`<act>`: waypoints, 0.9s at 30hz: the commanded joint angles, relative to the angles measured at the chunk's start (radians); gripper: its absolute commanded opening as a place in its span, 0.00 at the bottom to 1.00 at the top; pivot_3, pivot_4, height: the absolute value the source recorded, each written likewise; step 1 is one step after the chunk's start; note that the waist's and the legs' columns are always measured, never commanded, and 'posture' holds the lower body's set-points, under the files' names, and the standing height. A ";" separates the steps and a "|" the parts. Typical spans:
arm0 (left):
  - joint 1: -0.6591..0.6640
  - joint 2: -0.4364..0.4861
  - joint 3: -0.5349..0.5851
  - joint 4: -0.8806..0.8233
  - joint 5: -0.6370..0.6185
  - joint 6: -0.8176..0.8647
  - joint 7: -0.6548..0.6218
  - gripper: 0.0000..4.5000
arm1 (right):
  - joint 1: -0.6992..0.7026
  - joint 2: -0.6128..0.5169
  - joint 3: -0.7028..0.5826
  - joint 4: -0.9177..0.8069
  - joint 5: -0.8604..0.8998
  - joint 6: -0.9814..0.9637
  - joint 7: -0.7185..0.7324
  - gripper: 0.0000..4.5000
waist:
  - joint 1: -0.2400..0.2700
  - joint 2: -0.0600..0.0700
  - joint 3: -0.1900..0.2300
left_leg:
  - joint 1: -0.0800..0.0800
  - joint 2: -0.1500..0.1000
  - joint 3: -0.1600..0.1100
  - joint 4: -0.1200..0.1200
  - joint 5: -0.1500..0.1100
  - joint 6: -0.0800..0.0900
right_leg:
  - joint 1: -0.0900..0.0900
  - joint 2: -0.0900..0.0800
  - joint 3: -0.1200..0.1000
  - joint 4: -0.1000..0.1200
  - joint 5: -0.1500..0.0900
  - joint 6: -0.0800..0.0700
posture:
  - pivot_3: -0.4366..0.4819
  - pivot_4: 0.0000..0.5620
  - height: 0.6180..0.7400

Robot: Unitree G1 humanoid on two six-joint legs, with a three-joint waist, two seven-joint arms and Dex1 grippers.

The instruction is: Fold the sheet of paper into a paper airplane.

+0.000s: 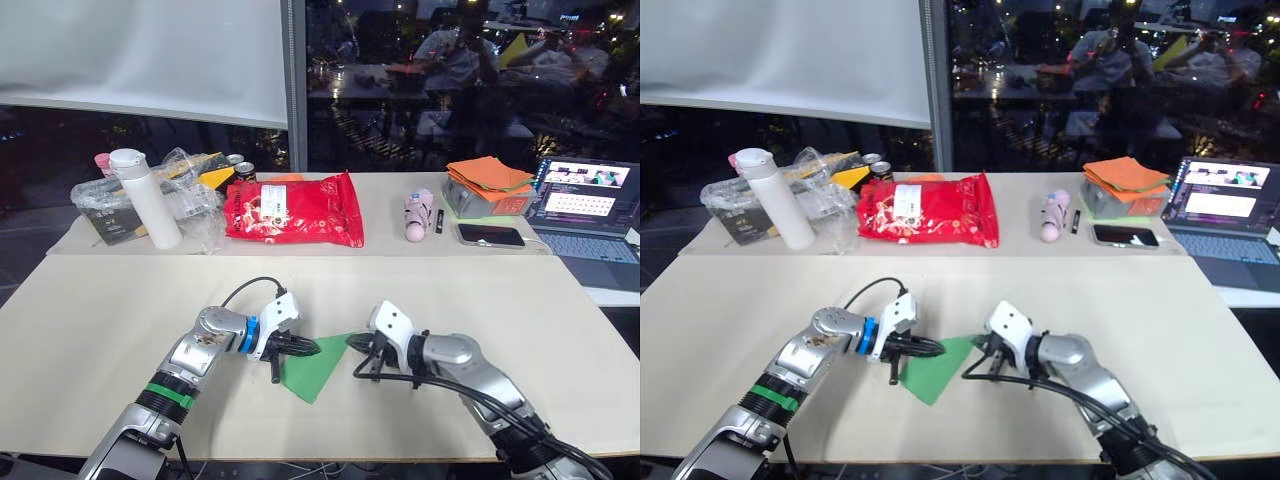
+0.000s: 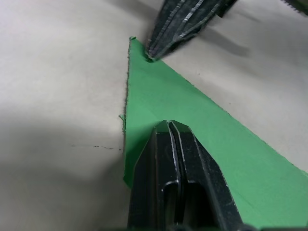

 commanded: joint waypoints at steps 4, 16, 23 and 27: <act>-0.010 0.013 0.005 0.007 0.006 0.001 -0.007 0.00 | 0.075 0.028 0.076 -0.099 0.021 0.026 0.059 0.00 | -0.004 0.000 0.000 | 0.000 0.000 0.000 0.000 0.000 0.000 | 0.000 0.000 0.000 0.000 0.000 0.000 | 0.48 0.27 0.88; -0.021 0.018 -0.012 0.024 0.015 0.001 -0.039 0.00 | 0.156 0.013 0.142 -0.243 0.031 0.099 0.085 0.00 | -0.001 0.000 0.000 | 0.000 0.000 0.000 0.000 0.000 0.000 | -0.001 0.000 0.000 0.000 0.000 0.000 | 0.48 0.27 0.88; -0.071 0.021 -0.021 0.098 0.027 -0.037 -0.074 0.00 | 0.164 0.023 0.137 -0.297 0.066 0.159 0.070 0.00 | -0.001 0.000 0.000 | 0.000 0.000 0.000 0.000 0.000 0.000 | -0.001 0.000 0.000 0.000 0.000 0.000 | 0.48 0.27 0.88; -0.091 0.019 -0.012 0.140 0.028 -0.066 -0.086 0.00 | 0.144 0.037 0.068 -0.346 0.116 0.202 0.048 0.00 | -0.001 -0.001 0.000 | -0.001 0.000 0.000 0.000 0.000 0.000 | -0.002 0.000 0.000 0.000 0.000 0.000 | 0.48 0.27 0.88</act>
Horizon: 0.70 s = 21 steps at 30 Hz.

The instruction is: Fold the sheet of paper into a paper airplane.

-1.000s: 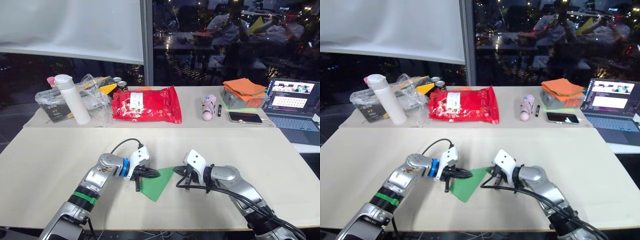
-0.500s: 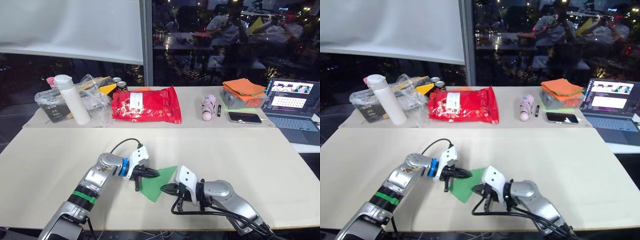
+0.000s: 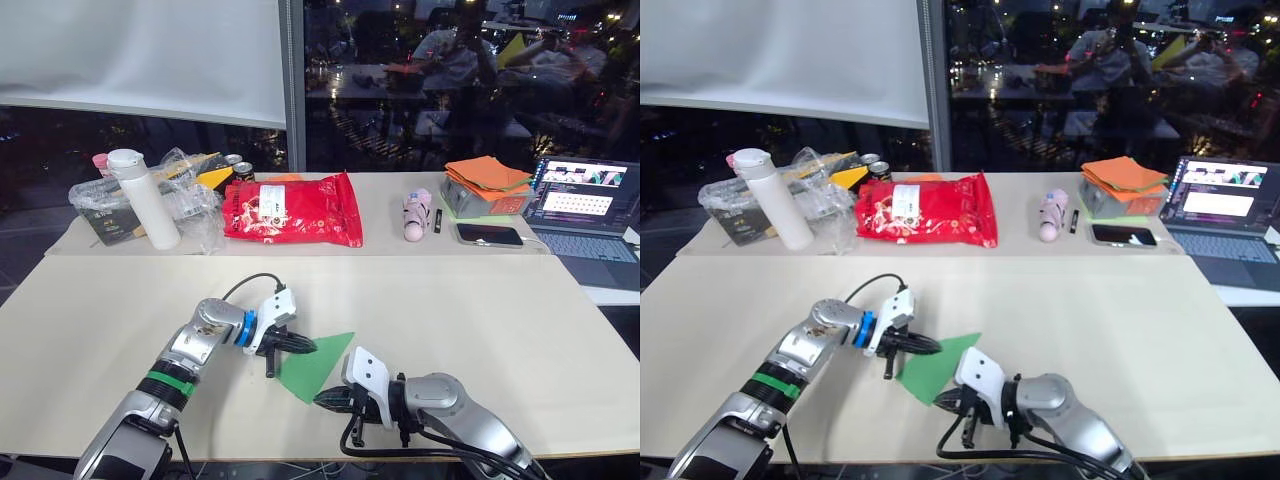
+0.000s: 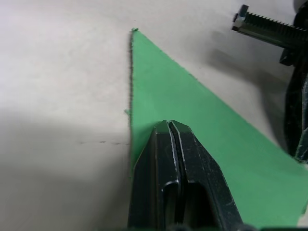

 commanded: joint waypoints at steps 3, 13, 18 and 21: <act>-0.020 -0.001 0.012 0.035 0.014 -0.027 -0.001 0.00 | -0.055 0.036 -0.136 -0.074 0.081 0.052 -0.061 0.00 | 0.000 0.000 0.000 | -0.002 0.000 0.000 0.000 0.000 0.000 | -0.001 0.000 0.000 0.000 0.000 0.000 | 0.48 0.27 0.88; 0.030 -0.005 0.045 -0.023 0.003 -0.016 0.053 0.00 | -0.205 0.139 -0.144 0.263 -0.037 0.005 -0.224 0.00 | 0.002 0.000 0.000 | -0.002 0.000 0.000 -0.001 0.000 0.000 | -0.002 0.000 0.000 0.001 0.001 0.000 | 0.48 0.27 0.88; 0.054 0.011 0.054 -0.037 0.008 -0.027 0.058 0.00 | -0.184 0.165 -0.126 0.328 -0.064 -0.017 -0.236 0.00 | -0.002 0.000 0.000 | 0.000 0.000 0.000 -0.001 0.000 0.000 | -0.001 0.000 0.000 0.002 0.000 0.000 | 0.48 0.27 0.88; 0.054 0.010 0.059 -0.034 0.007 -0.030 0.063 0.00 | -0.174 0.156 -0.153 0.349 -0.081 -0.029 -0.263 0.00 | -0.001 0.001 0.000 | 0.001 0.000 0.000 -0.001 0.000 0.000 | 0.000 0.000 0.000 0.002 0.000 0.000 | 0.48 0.27 0.88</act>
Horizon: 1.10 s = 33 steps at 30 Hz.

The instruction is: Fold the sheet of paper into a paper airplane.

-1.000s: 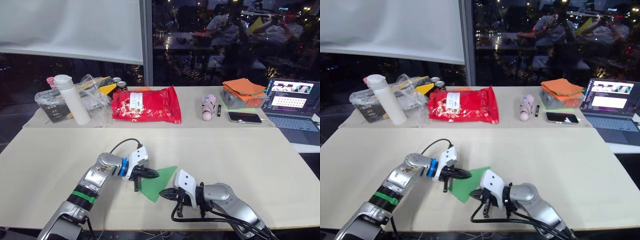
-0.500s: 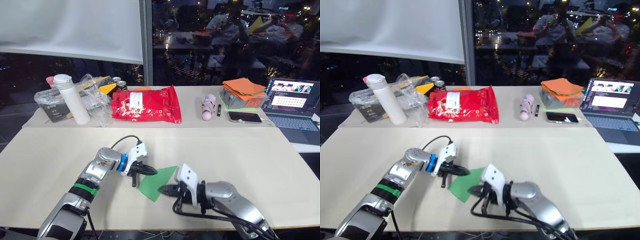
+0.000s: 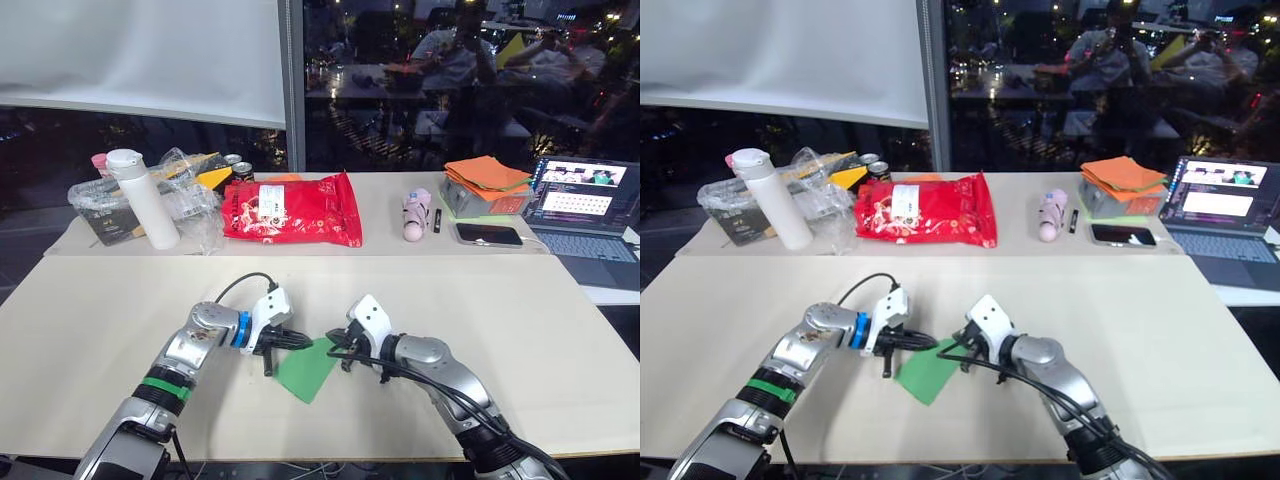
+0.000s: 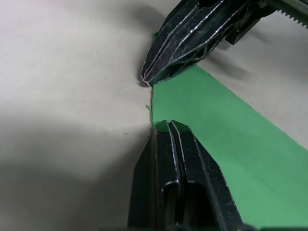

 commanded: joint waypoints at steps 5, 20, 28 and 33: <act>-0.003 -0.001 0.008 0.003 0.008 -0.011 0.015 0.00 | 0.038 -0.064 -0.087 0.023 -0.011 -0.024 -0.027 0.00 | 0.007 0.000 0.000 | 0.000 0.000 0.000 0.001 0.000 0.000 | 0.001 0.000 0.000 -0.001 0.000 0.000 | 0.48 0.27 0.88; -0.033 -0.036 0.012 0.052 0.015 -0.056 0.002 0.00 | 0.094 -0.056 -0.078 -0.066 0.044 -0.034 0.041 0.00 | -0.001 0.000 0.000 | -0.001 0.000 0.000 0.000 0.000 0.000 | 0.000 0.000 0.000 0.000 0.000 0.000 | 0.48 0.27 0.88; -0.011 -0.021 0.019 0.024 0.011 -0.043 0.005 0.00 | 0.046 -0.098 -0.129 -0.150 0.092 -0.006 0.073 0.00 | 0.000 0.000 0.000 | -0.002 0.000 0.000 0.001 0.000 0.000 | 0.000 0.000 0.000 -0.001 0.000 0.000 | 0.48 0.27 0.88; -0.004 -0.013 0.026 0.021 0.012 -0.040 0.011 0.00 | 0.048 -0.243 -0.021 -0.290 0.094 0.126 0.197 0.00 | 0.002 0.001 0.001 | -0.003 0.000 0.000 0.000 0.000 0.000 | -0.001 0.000 0.000 -0.001 0.000 0.000 | 0.48 0.27 0.88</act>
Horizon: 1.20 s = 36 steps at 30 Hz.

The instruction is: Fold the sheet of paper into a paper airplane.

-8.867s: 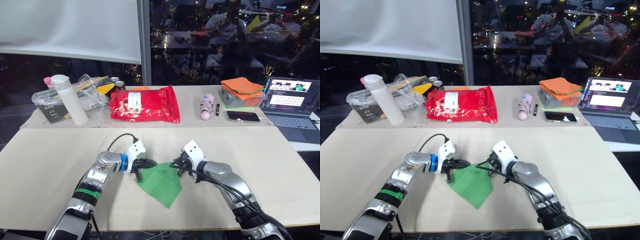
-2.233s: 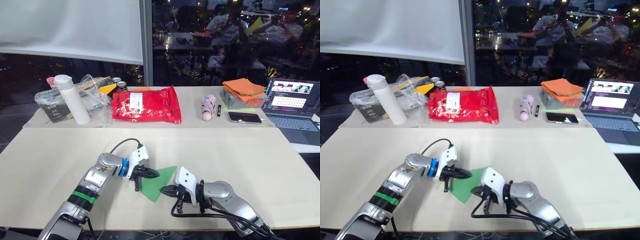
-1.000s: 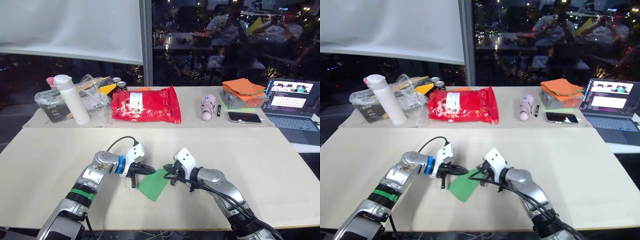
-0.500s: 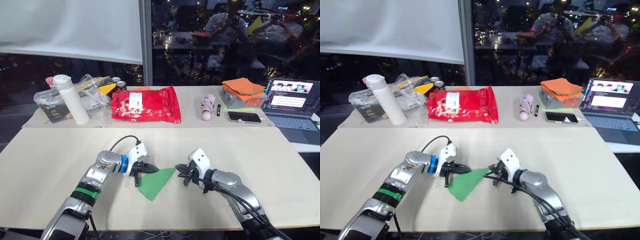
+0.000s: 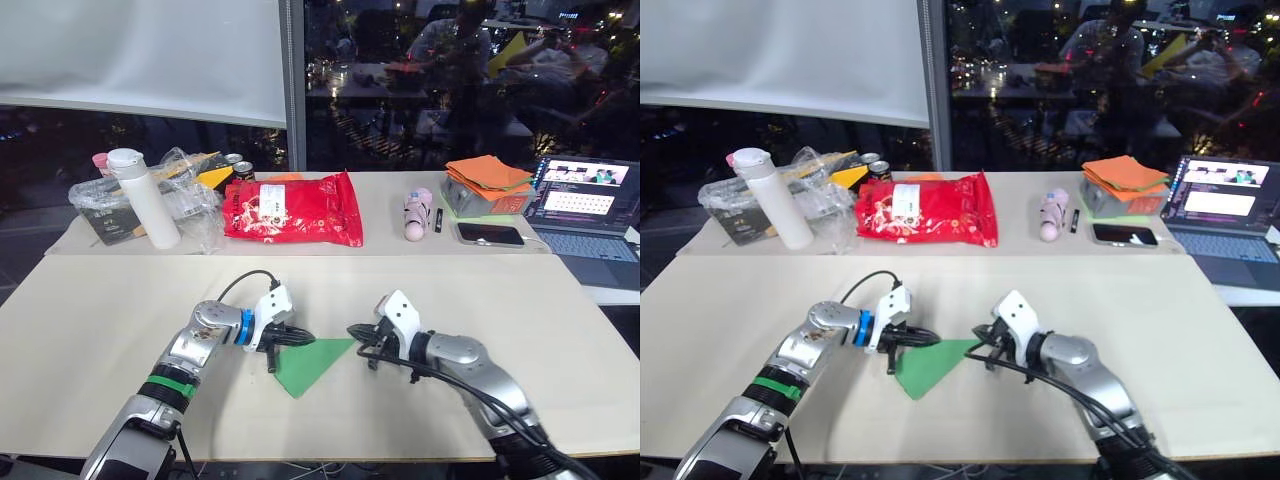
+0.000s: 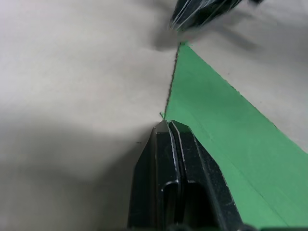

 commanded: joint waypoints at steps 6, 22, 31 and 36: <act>0.006 0.010 0.020 -0.022 0.001 0.010 0.014 0.00 | -0.013 -0.042 0.136 -0.049 -0.053 0.083 0.020 0.00 | -0.002 0.000 0.000 | 0.000 0.000 0.000 0.000 0.000 0.000 | -0.001 0.000 0.000 0.000 0.000 0.000 | 0.48 0.27 0.88; 0.025 -0.030 0.033 -0.110 -0.022 0.086 0.069 0.00 | -0.335 0.025 0.162 0.485 -0.186 -0.198 0.091 0.00 | 0.002 0.000 0.000 | 0.000 0.000 0.000 0.000 0.000 0.000 | 0.000 0.000 0.000 0.000 0.000 0.000 | 0.48 0.27 0.88; 0.036 -0.013 0.038 -0.120 -0.025 0.092 0.068 0.00 | -0.322 -0.019 0.082 0.433 -0.176 -0.205 0.109 0.00 | 0.003 0.000 0.000 | 0.000 0.000 0.000 0.000 0.000 0.000 | 0.000 0.000 0.000 0.001 0.001 0.000 | 0.48 0.27 0.88; 0.012 -0.010 0.053 -0.096 -0.043 0.095 0.063 0.00 | -0.239 -0.065 0.003 0.159 -0.043 -0.082 0.178 0.00 | 0.004 0.001 0.001 | -0.001 0.000 0.000 0.000 0.000 0.000 | -0.001 0.000 0.000 0.000 0.001 0.000 | 0.48 0.27 0.88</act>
